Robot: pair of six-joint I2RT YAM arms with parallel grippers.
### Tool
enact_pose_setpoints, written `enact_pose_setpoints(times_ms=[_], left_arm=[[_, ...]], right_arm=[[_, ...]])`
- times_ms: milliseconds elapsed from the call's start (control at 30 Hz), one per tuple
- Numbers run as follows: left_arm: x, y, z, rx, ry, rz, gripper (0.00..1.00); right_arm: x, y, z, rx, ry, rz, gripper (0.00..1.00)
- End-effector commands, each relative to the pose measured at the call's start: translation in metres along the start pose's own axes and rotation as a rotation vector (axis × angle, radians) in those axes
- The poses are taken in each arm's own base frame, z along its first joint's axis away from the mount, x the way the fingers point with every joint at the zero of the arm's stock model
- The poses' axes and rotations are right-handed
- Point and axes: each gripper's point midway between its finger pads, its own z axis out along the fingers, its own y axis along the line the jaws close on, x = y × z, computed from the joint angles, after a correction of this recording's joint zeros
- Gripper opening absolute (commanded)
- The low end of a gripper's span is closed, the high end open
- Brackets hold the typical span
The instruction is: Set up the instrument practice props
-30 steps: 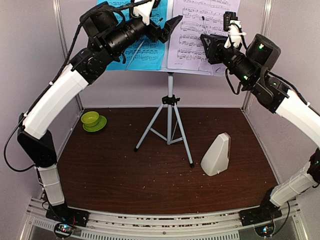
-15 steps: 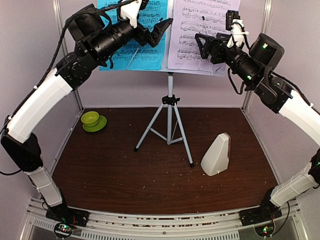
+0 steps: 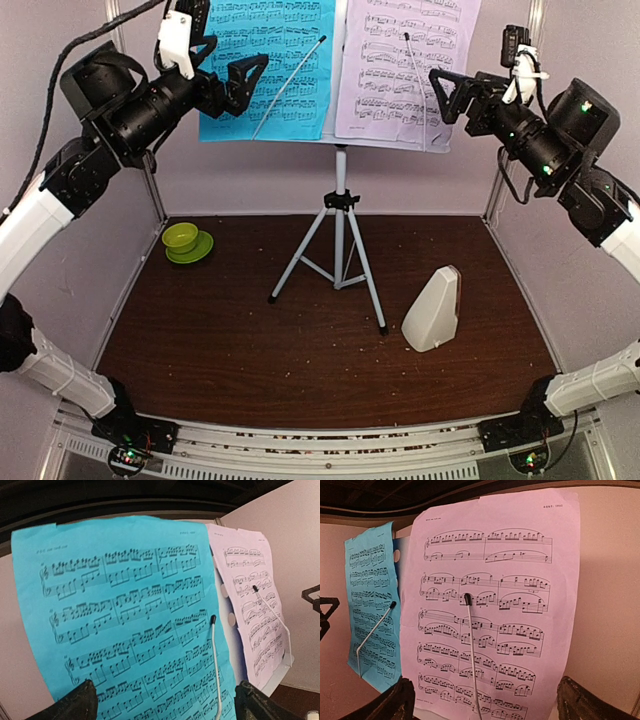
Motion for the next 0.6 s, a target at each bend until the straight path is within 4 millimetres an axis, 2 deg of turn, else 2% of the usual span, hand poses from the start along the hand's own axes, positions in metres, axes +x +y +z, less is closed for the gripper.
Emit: enact_pose_setpoints(times_ms=[0,267,567], left_arm=[[0.034,0.019,-0.023,-0.082,0.103,-0.127,0.98],[0.108,0.026,-0.068,-0.157,0.318,-0.265,0.98],[0.176,0.011,-0.096,-0.173,0.512,-0.346,0.98]], right_arm=[[0.019,-0.015,-0.020,0.063,0.082,0.020,1.00],[0.059,-0.038,-0.062,0.140,0.208,0.052,1.00],[0.131,-0.058,-0.108,0.257,0.420,0.162,1.00]])
